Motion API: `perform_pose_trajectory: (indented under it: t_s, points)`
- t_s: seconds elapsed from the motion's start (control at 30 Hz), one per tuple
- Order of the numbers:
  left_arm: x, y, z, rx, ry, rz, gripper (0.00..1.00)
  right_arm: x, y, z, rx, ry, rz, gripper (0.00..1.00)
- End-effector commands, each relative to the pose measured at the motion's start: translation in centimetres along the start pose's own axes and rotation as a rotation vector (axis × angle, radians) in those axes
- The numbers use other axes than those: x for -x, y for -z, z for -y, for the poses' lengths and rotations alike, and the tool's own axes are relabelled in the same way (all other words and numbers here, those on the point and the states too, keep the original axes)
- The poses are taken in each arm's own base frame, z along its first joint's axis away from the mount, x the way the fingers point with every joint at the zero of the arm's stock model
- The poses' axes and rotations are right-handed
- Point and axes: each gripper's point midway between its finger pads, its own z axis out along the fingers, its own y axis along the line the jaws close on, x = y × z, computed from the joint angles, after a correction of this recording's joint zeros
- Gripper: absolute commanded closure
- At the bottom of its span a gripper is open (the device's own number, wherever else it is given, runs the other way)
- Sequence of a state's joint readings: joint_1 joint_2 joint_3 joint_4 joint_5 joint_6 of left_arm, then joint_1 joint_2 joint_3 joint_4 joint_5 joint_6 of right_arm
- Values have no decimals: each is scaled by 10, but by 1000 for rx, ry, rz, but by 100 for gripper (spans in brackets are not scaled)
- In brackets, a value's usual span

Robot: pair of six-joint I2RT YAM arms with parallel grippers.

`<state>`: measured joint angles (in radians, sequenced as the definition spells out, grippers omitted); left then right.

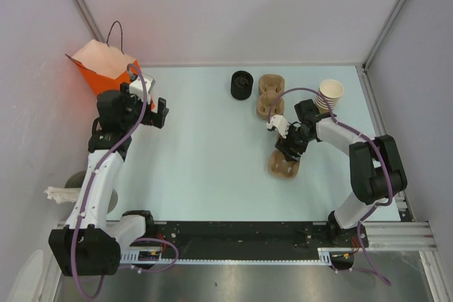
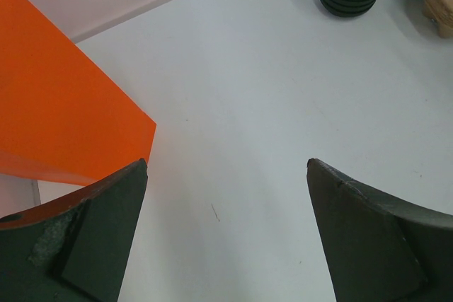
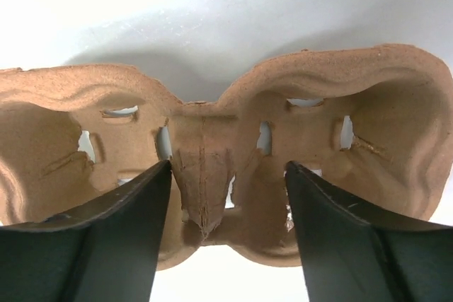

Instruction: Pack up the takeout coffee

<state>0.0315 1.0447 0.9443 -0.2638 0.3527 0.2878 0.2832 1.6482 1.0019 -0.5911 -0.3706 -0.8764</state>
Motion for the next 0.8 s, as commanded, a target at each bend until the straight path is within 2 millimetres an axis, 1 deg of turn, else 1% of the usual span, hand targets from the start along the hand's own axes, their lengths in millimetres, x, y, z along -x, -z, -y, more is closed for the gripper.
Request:
perform_pose_trajectory:
  t_s: [0.0, 0.07, 0.13, 0.17, 0.23, 0.3, 0.43, 0.5, 0.57, 0.6, 0.67, 0.7, 0.77]
  points:
    - [7, -1, 2, -17, 7, 33, 0, 15, 2, 8, -20, 16, 32, 32]
    - [6, -2, 3, -20, 8, 30, 1, 14, 1, 9, -21, 17, 31, 37]
    - [5, -2, 2, -19, 9, 29, 1, 12, 0, 8, -16, 16, 24, 39]
    - [6, -1, 3, -20, 9, 30, 1, 12, 0, 6, -12, 18, 21, 44]
    - [5, -2, 2, -17, 10, 30, 0, 11, 1, 6, -16, 19, 20, 50]
    - [6, -1, 3, -20, 8, 30, 1, 12, 1, 5, -15, 22, 19, 58]
    - [6, -1, 3, -20, 9, 30, 1, 17, 11, 6, -33, 27, 38, 72]
    - [5, -2, 3, -20, 9, 29, 1, 25, 21, 5, -51, 36, 67, 75]
    - [5, -2, 3, -18, 9, 28, 1, 29, 29, 1, -54, 38, 81, 75]
    - [5, -2, 2, -17, 10, 27, 1, 36, 39, 0, -72, 49, 108, 75]
    - [6, -1, 2, -17, 7, 29, 1, 43, 48, -4, -84, 49, 128, 75]
    - [6, 0, 1, -9, 6, 31, 1, 50, 58, -6, -103, 60, 155, 75]
    - [8, 1, 0, -2, 1, 35, 1, 59, 71, -11, -124, 59, 188, 75]
